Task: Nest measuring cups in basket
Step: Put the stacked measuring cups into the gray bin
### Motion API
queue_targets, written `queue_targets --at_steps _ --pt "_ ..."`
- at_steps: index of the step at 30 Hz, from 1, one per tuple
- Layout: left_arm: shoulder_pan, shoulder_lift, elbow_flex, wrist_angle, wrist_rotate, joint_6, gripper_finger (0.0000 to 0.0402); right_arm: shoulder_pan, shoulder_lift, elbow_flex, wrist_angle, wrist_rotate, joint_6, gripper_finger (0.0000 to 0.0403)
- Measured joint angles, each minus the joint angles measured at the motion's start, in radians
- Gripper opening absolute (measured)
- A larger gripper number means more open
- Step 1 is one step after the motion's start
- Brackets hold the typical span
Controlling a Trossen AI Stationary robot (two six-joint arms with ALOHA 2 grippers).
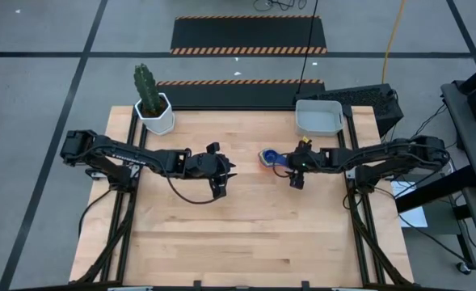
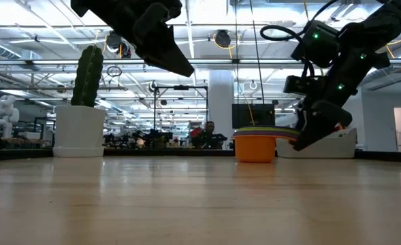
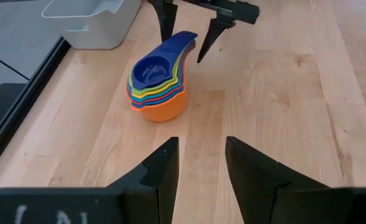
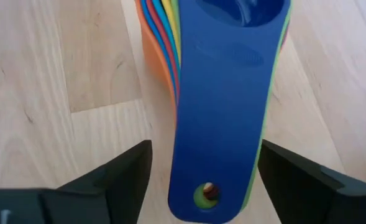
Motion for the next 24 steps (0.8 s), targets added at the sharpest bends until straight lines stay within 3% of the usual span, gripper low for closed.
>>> queue_targets --at_steps 9,19,24 --pt "0.002 0.0 0.0 0.0 0.0 0.002 0.0136 -0.032 0.0 0.0 0.021 -0.009 -0.055 0.0226" --pt "0.002 0.0 0.0 0.003 0.0 0.032 0.0136 -0.08 0.0 0.0 0.042 -0.055 -0.09 0.0123" --pt "0.022 0.0 0.0 0.035 0.0 0.051 0.0136 -0.081 -0.01 0.0 0.037 -0.055 -0.103 0.0116"
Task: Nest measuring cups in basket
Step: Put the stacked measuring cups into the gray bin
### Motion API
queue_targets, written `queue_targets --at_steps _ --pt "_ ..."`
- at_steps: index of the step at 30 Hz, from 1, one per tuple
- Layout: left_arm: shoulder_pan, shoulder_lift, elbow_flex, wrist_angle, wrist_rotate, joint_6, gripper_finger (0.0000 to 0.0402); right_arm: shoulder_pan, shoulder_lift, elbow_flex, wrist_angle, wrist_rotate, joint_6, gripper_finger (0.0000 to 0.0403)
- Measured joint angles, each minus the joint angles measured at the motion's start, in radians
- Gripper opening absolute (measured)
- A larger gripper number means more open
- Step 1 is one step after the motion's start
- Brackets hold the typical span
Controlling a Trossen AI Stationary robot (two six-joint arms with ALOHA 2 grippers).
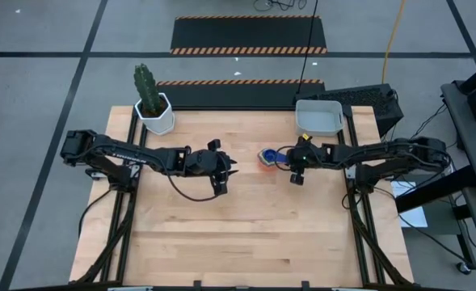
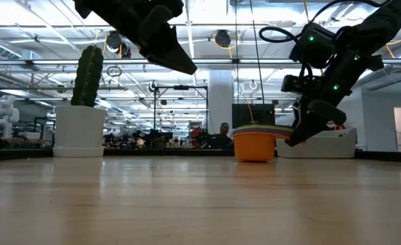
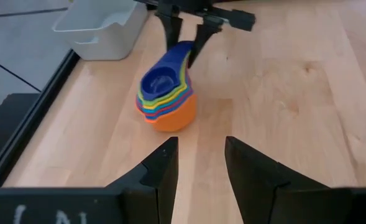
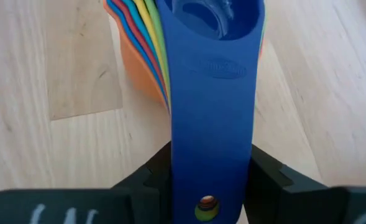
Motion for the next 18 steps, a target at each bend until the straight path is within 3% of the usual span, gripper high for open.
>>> queue_targets --at_steps 10,14,18 --pt "0.035 0.0 0.0 0.011 0.046 -0.005 0.0136 -0.095 -0.119 -0.001 -0.065 0.004 -0.053 0.011" --pt "0.034 0.0 0.0 0.009 0.049 -0.005 0.0136 -0.153 -0.181 -0.001 -0.095 0.007 -0.082 0.0082" --pt "0.034 0.0 0.0 0.006 0.049 -0.004 0.0136 -0.197 -0.219 -0.001 -0.142 0.004 -0.107 0.0029"
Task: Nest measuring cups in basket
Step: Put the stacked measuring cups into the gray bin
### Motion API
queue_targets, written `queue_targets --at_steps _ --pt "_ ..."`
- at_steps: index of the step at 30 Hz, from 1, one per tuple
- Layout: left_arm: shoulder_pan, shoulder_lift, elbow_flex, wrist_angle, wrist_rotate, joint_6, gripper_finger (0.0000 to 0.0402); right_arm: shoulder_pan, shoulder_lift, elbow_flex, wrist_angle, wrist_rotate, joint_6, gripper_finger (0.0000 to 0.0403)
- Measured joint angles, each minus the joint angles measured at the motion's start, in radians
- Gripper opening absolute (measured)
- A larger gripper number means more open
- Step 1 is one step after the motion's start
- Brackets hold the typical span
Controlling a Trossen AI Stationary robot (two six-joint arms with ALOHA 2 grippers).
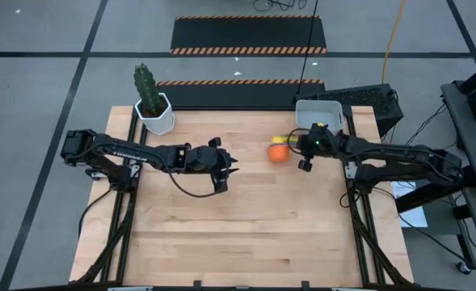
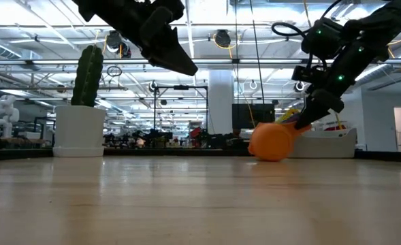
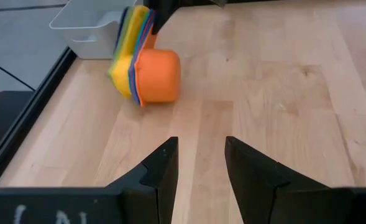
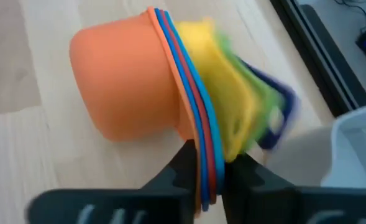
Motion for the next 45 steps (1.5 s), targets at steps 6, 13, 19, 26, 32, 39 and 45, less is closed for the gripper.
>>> queue_targets --at_steps 6,13,19,26,32,39,45 --pt "0.002 0.0 0.0 -0.014 0.0 0.0 0.0136 -0.005 -0.005 0.001 -0.026 0.0 -0.025 0.002" --pt "0.012 0.0 0.0 -0.016 0.0 0.0 0.0136 -0.005 -0.004 0.001 -0.029 0.001 -0.036 0.002" --pt "0.012 0.0 0.0 -0.018 -0.001 0.005 0.0136 -0.002 -0.038 -0.001 -0.024 0.034 -0.058 0.002" --pt "0.013 0.0 0.0 -0.016 -0.005 0.027 0.0136 -0.002 -0.173 -0.001 -0.015 0.223 -0.111 0.002" --pt "0.026 0.0 0.0 -0.004 -0.006 0.033 0.0136 0.038 -0.25 -0.001 0.004 0.513 -0.222 0.002" --pt "0.043 0.0 0.0 0.009 -0.006 0.034 0.0136 0.07 -0.255 0.0 0.026 0.848 -0.407 0.002" --pt "0.044 0.0 0.0 0.01 -0.006 0.042 0.0136 0.031 -0.187 -0.025 0.027 0.855 -0.457 0.002"
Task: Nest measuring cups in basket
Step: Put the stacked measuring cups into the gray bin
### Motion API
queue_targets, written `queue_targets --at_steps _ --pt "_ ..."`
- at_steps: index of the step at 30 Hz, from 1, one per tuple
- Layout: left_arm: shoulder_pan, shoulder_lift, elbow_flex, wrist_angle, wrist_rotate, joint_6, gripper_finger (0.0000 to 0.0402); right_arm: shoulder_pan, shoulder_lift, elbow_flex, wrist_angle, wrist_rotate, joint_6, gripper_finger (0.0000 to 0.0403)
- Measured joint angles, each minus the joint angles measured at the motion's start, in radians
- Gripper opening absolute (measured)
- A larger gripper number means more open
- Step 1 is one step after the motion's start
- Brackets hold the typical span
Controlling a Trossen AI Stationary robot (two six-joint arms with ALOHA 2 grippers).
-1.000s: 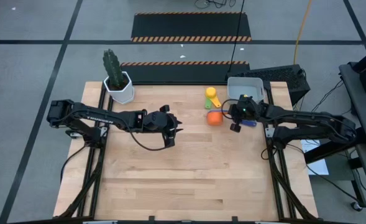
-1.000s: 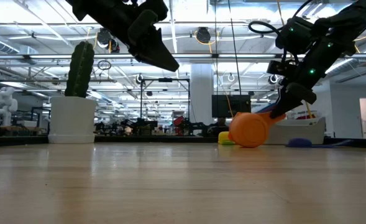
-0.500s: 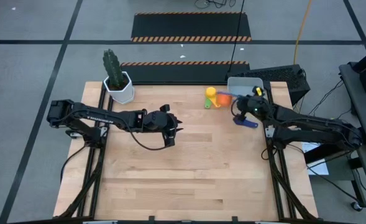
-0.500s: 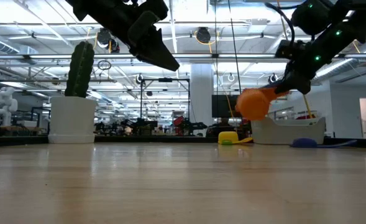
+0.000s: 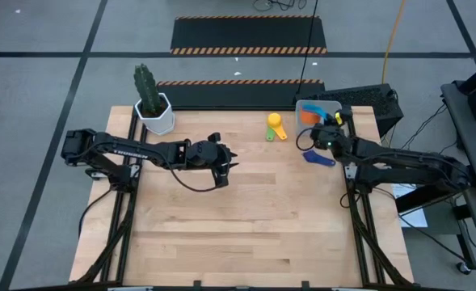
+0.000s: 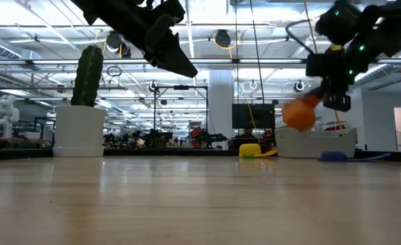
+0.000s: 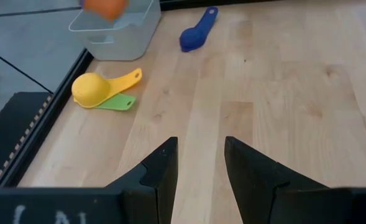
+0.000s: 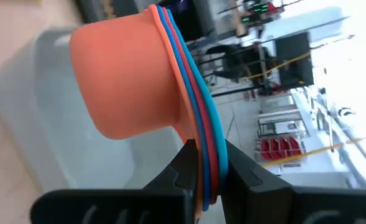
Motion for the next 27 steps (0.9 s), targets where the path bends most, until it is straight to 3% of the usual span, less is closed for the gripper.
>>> queue_targets --at_steps 7,13,19,27 --pt "-0.008 0.0 0.0 0.0 0.0 0.011 0.0136 -0.03 0.166 -0.011 0.038 -0.056 0.005 0.002" --pt "-0.015 0.0 0.0 -0.002 0.0 0.028 0.0136 -0.036 0.241 -0.011 0.136 -0.167 0.027 0.002" --pt "-0.012 0.0 0.0 -0.002 0.0 0.034 0.0136 -0.058 0.303 -0.011 0.174 -0.002 -0.037 0.002" --pt "-0.006 0.0 0.0 -0.001 -0.002 0.034 0.0136 -0.114 0.387 -0.01 0.185 -0.02 -0.038 0.0036"
